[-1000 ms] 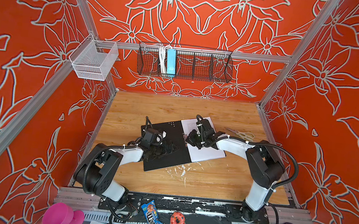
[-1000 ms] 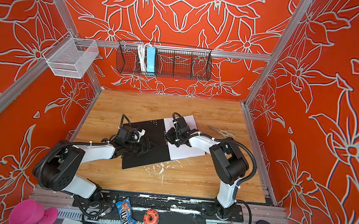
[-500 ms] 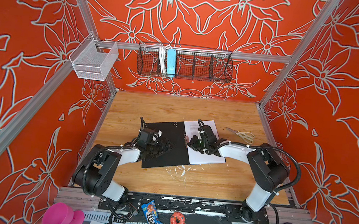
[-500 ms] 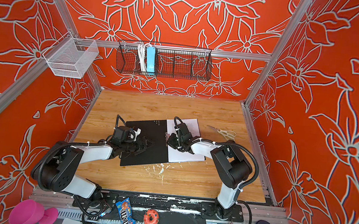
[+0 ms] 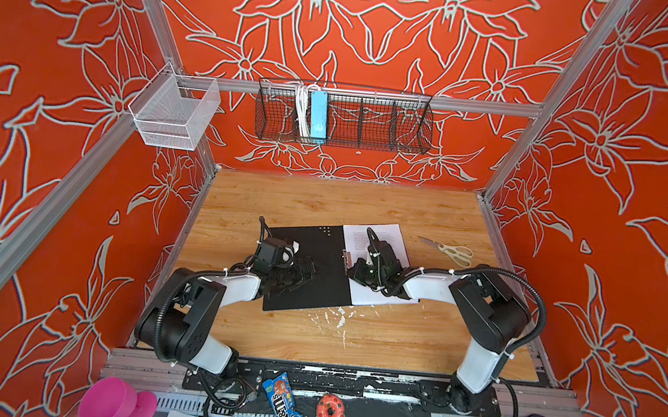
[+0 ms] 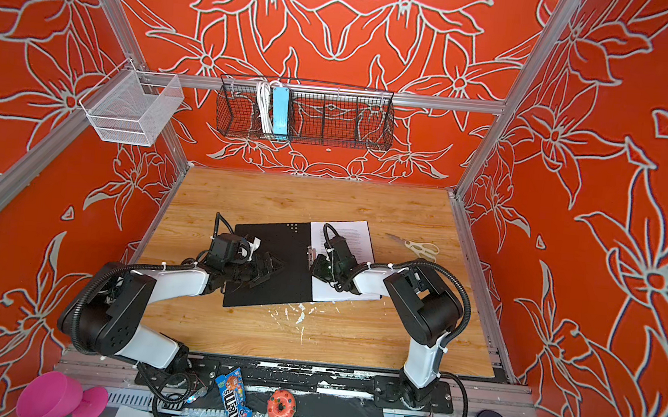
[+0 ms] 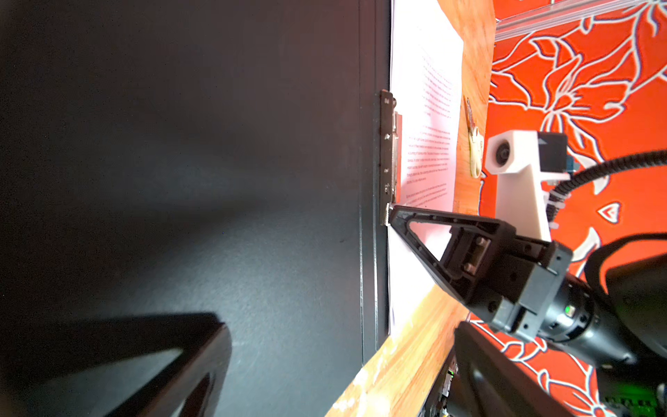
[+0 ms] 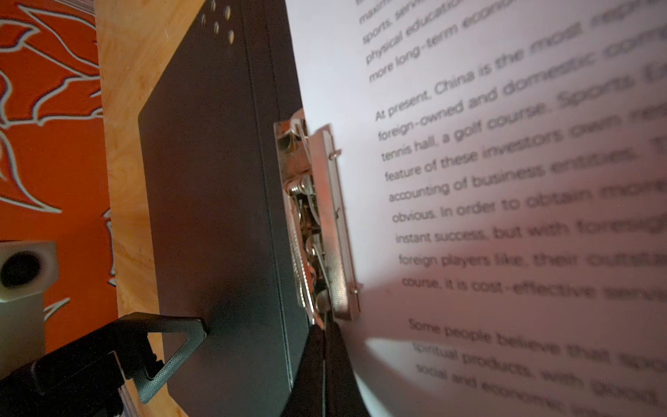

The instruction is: Put the files into the folder

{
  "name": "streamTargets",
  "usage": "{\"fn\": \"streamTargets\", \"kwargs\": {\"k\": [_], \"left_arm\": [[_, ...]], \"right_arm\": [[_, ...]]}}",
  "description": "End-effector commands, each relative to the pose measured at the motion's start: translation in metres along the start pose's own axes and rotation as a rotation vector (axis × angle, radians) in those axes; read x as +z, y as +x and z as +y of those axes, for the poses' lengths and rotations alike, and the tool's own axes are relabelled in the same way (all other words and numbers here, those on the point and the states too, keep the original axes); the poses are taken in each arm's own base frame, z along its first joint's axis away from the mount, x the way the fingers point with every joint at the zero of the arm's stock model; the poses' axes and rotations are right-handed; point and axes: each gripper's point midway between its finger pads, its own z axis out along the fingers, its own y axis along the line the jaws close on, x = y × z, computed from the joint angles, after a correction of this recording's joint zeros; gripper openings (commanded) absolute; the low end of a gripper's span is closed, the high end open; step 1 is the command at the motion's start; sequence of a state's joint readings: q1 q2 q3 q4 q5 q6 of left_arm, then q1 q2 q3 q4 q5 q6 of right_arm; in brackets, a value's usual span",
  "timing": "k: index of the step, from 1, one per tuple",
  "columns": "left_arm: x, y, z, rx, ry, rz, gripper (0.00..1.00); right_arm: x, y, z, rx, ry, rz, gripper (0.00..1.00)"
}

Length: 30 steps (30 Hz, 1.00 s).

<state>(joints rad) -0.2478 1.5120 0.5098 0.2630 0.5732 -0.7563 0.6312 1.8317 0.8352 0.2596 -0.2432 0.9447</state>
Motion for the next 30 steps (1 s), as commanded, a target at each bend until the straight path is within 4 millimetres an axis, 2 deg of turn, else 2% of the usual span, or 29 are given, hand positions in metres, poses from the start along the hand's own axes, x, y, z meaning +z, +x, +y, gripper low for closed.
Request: {"fn": "streamTargets", "kwargs": {"k": [1, 4, 23, 26, 30], "left_arm": [[-0.016, 0.066, 0.116, -0.233, -0.443, 0.142, 0.98], [-0.015, 0.066, 0.116, -0.232, -0.446, 0.146, 0.98], [-0.01, 0.061, 0.114, -0.227, -0.438, 0.153, 0.98], [-0.008, 0.06, 0.114, -0.227, -0.438, 0.163, 0.98], [-0.007, 0.059, 0.113, -0.225, -0.436, 0.161, 0.98]], "right_arm": [[-0.005, 0.053, -0.149, 0.072, 0.518, 0.104, 0.0], [-0.001, 0.06, -0.154, 0.083, 0.519, 0.128, 0.0], [-0.003, 0.062, -0.167, 0.017, 0.69, 0.149, 0.0], [0.004, 0.063, -0.158, 0.007, 0.645, 0.171, 0.0], [0.004, 0.055, -0.122, -0.039, 0.518, 0.145, 0.0]]}}
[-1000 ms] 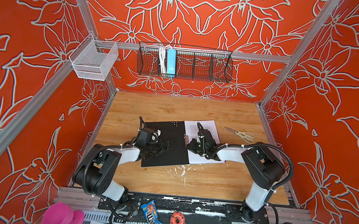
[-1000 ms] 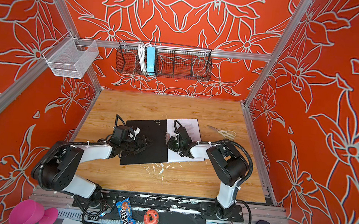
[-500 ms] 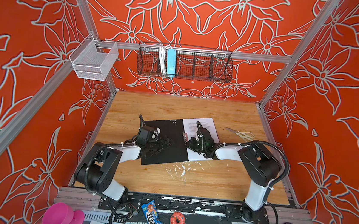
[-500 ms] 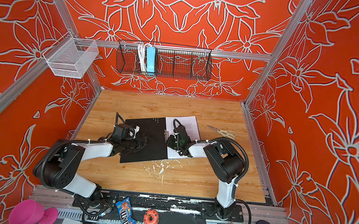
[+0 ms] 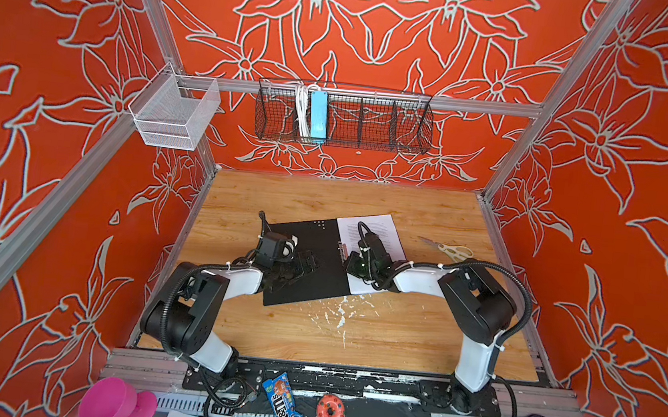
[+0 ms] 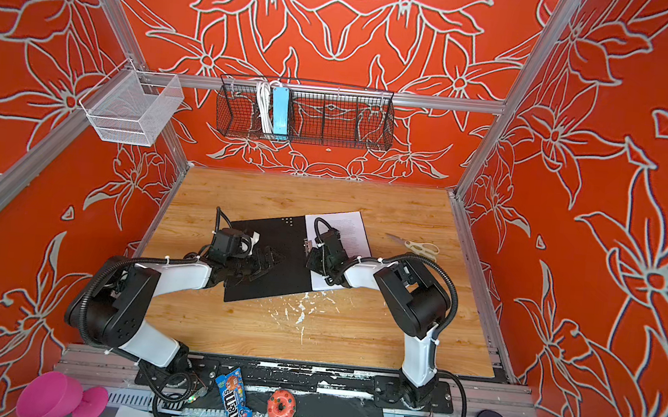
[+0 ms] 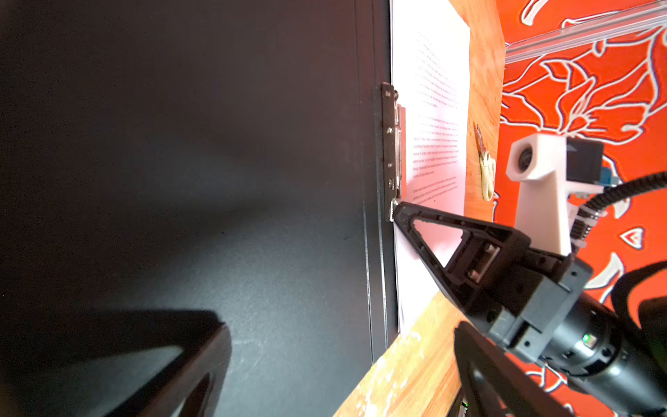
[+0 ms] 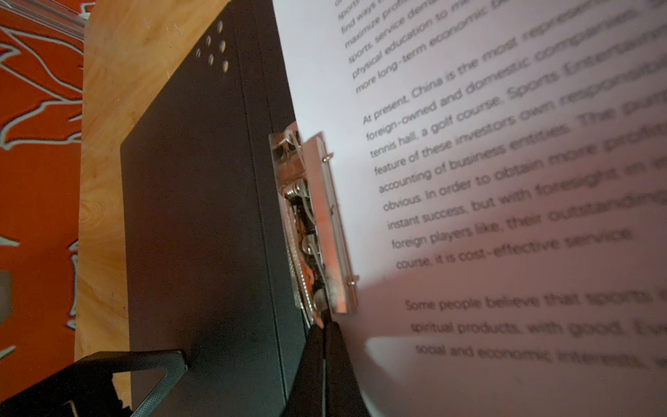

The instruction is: Put the files into the folder

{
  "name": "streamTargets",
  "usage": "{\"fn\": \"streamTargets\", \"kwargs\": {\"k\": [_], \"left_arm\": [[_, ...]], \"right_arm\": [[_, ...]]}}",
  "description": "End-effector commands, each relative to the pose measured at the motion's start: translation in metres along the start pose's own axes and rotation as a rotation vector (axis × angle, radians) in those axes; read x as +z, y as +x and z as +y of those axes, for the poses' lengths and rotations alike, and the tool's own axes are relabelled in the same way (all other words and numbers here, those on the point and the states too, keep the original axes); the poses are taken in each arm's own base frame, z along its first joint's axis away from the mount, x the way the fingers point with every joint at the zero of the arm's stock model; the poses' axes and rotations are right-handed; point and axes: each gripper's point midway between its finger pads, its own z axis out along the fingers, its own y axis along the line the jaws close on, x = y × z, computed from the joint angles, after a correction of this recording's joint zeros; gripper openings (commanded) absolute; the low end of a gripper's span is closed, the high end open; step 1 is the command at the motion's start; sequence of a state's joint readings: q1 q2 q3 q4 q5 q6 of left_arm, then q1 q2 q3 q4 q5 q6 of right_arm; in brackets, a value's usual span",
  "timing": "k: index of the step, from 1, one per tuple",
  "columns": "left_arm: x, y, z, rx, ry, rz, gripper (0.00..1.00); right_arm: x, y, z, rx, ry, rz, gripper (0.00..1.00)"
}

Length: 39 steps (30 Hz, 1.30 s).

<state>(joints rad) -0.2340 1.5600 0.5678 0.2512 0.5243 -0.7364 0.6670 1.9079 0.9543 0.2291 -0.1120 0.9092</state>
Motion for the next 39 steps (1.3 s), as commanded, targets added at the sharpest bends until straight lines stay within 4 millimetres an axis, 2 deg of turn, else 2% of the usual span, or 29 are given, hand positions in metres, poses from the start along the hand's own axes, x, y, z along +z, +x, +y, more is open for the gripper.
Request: {"fn": "streamTargets", "kwargs": {"k": [1, 4, 7, 10, 14, 16, 20, 25, 33, 39], "left_arm": [[-0.011, 0.08, 0.11, -0.223, -0.401, 0.209, 0.98], [-0.01, 0.08, 0.109, -0.226, -0.399, 0.207, 0.98], [-0.01, 0.08, 0.109, -0.231, -0.396, 0.208, 0.98], [-0.01, 0.08, 0.109, -0.23, -0.392, 0.21, 0.98], [-0.01, 0.081, 0.108, -0.228, -0.391, 0.212, 0.98], [-0.01, 0.081, 0.108, -0.226, -0.392, 0.214, 0.98], [-0.009, 0.08, 0.109, -0.225, -0.398, 0.216, 0.98], [-0.01, 0.083, 0.116, -0.23, -0.429, 0.225, 0.98], [-0.012, 0.084, 0.121, -0.244, -0.447, 0.224, 0.98], [-0.01, 0.085, 0.121, -0.243, -0.439, 0.233, 0.98]], "right_arm": [[-0.014, 0.079, -0.118, -0.019, 0.411, 0.241, 0.0], [-0.021, 0.066, -0.086, -0.052, 0.31, 0.208, 0.0], [-0.024, 0.06, -0.063, -0.059, 0.236, 0.209, 0.0], [-0.025, 0.056, -0.053, -0.06, 0.207, 0.208, 0.0], [-0.022, 0.058, -0.051, -0.055, 0.199, 0.225, 0.0], [-0.022, 0.06, -0.056, -0.054, 0.217, 0.226, 0.0], [-0.026, 0.061, -0.085, -0.047, 0.357, 0.224, 0.0], [-0.043, 0.057, -0.109, -0.064, 0.485, 0.184, 0.0], [-0.036, 0.064, -0.124, -0.066, 0.542, 0.205, 0.0], [-0.026, 0.073, -0.128, -0.063, 0.549, 0.243, 0.0]]}}
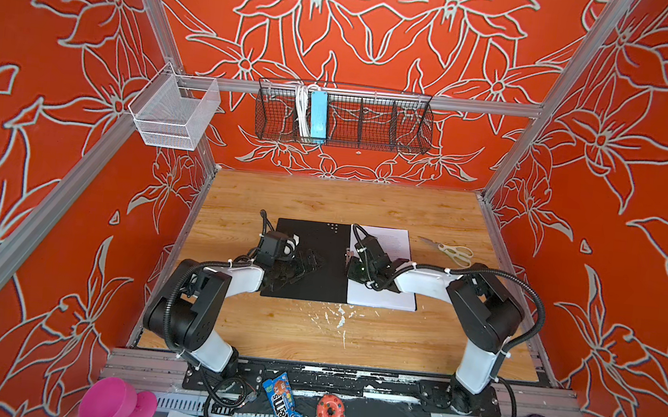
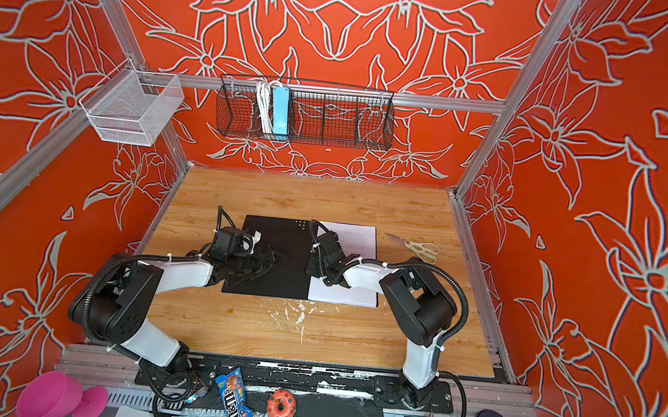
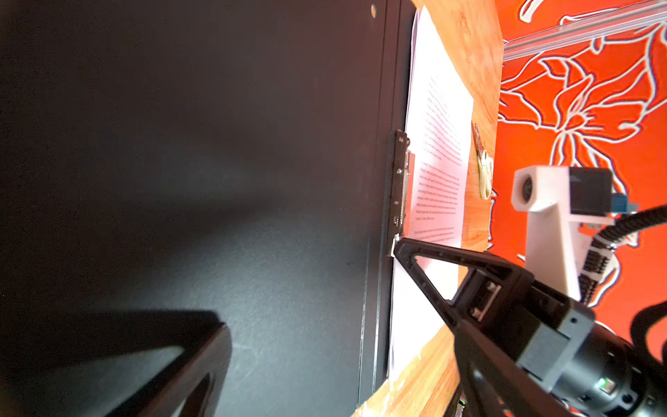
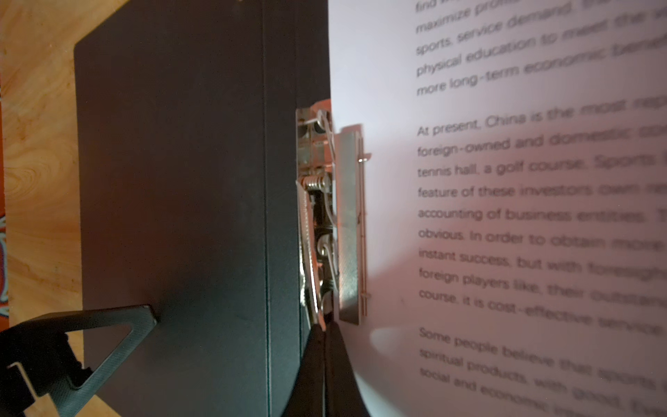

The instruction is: Put the files into the folder

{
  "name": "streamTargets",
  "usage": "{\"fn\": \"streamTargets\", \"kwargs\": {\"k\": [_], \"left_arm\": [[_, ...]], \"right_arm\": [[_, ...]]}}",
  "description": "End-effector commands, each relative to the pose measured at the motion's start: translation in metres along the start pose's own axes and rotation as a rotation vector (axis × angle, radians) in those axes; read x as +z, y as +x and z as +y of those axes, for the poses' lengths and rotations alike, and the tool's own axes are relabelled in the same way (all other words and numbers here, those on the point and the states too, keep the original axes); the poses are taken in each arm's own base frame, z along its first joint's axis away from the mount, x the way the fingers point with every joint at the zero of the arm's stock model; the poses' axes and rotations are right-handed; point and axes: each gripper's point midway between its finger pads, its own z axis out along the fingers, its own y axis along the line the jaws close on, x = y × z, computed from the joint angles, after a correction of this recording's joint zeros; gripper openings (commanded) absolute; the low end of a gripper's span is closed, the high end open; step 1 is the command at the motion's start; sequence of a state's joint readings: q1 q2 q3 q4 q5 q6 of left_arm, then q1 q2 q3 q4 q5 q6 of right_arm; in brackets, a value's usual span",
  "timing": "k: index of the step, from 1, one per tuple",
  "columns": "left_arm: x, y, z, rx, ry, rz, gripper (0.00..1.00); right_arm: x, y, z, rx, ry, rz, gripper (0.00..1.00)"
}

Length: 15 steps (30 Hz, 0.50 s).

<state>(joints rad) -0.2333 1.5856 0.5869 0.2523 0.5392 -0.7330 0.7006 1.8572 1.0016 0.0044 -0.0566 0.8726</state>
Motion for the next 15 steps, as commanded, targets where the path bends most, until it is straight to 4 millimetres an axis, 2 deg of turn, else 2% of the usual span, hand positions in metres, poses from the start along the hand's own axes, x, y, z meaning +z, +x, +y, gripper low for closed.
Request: {"fn": "streamTargets", "kwargs": {"k": [1, 7, 11, 15], "left_arm": [[-0.014, 0.087, 0.122, -0.248, -0.444, 0.222, 0.98], [-0.012, 0.087, 0.121, -0.24, -0.434, 0.226, 0.98], [-0.012, 0.087, 0.12, -0.235, -0.43, 0.225, 0.98], [-0.012, 0.086, 0.119, -0.236, -0.43, 0.222, 0.98]], "right_arm": [[0.01, 0.067, -0.118, -0.006, 0.423, 0.206, 0.0], [0.017, 0.071, -0.107, -0.002, 0.366, 0.237, 0.0], [0.018, 0.066, -0.076, 0.004, 0.229, 0.24, 0.0], [0.008, 0.056, -0.044, 0.009, 0.101, 0.233, 0.0]]}}
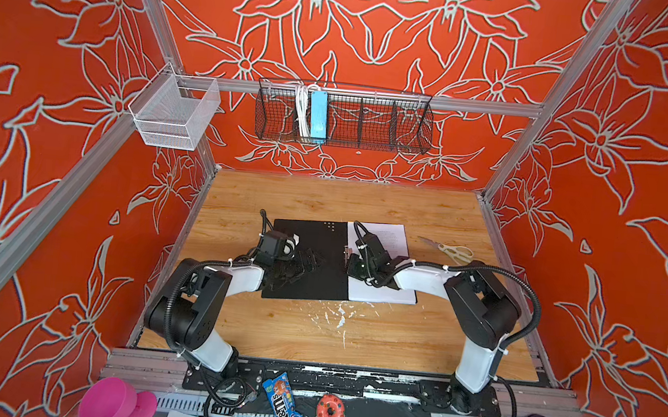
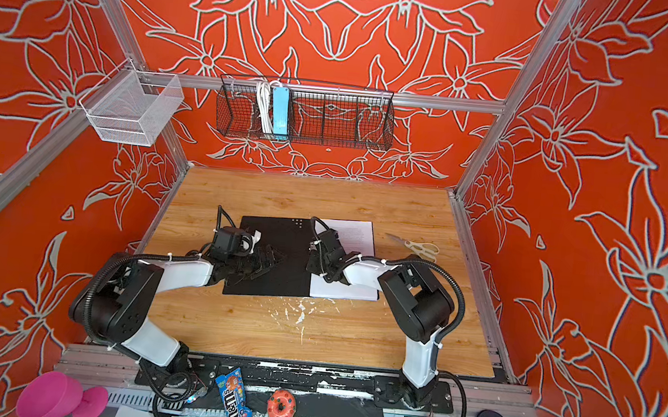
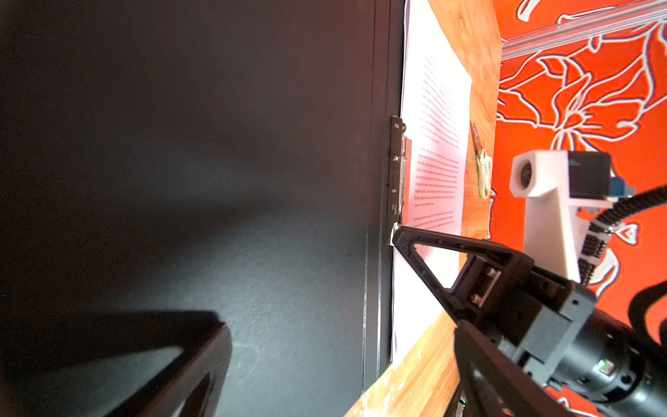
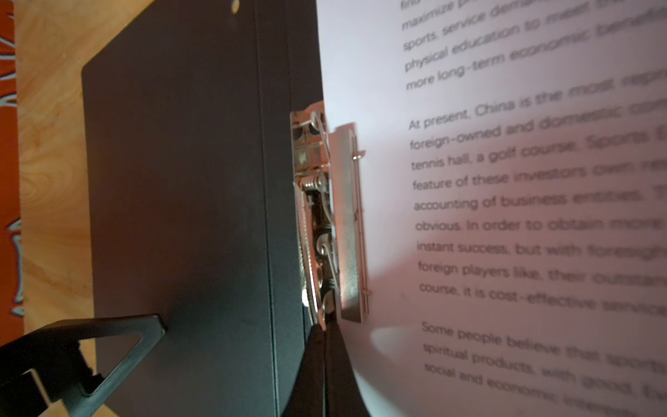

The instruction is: Put the files into the folder

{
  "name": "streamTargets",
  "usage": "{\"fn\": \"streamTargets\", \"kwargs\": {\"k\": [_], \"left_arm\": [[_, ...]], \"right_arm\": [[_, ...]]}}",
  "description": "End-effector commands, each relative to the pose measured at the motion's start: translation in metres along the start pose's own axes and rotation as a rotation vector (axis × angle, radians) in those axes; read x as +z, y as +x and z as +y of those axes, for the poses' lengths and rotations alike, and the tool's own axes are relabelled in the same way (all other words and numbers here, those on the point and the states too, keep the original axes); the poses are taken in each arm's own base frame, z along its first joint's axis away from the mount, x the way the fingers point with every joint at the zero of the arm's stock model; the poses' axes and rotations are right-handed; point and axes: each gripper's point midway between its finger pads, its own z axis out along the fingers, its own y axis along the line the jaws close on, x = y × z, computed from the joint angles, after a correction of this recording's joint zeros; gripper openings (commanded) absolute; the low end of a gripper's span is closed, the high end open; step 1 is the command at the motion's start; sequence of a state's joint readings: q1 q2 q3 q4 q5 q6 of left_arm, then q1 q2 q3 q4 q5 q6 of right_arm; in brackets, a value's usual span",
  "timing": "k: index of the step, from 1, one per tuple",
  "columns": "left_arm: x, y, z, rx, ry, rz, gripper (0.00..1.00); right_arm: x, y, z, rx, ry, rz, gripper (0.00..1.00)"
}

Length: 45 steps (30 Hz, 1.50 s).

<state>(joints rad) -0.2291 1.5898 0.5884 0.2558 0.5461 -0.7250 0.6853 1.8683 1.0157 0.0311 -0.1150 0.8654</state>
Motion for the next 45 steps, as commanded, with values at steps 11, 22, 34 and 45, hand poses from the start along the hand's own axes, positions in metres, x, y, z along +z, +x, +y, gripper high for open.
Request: {"fn": "streamTargets", "kwargs": {"k": [11, 22, 34, 45], "left_arm": [[-0.013, 0.089, 0.117, -0.244, -0.427, 0.224, 0.98], [-0.014, 0.083, 0.111, -0.233, -0.417, 0.216, 0.98], [-0.014, 0.075, 0.105, -0.22, -0.412, 0.206, 0.98], [-0.013, 0.074, 0.104, -0.224, -0.407, 0.203, 0.98]], "right_arm": [[-0.003, 0.054, -0.032, 0.018, 0.072, 0.219, 0.0], [-0.008, 0.051, -0.035, 0.018, 0.097, 0.214, 0.08], [-0.019, 0.042, -0.036, 0.016, 0.101, 0.18, 0.29], [-0.034, 0.018, 0.025, -0.097, -0.138, 0.156, 0.32]]}}
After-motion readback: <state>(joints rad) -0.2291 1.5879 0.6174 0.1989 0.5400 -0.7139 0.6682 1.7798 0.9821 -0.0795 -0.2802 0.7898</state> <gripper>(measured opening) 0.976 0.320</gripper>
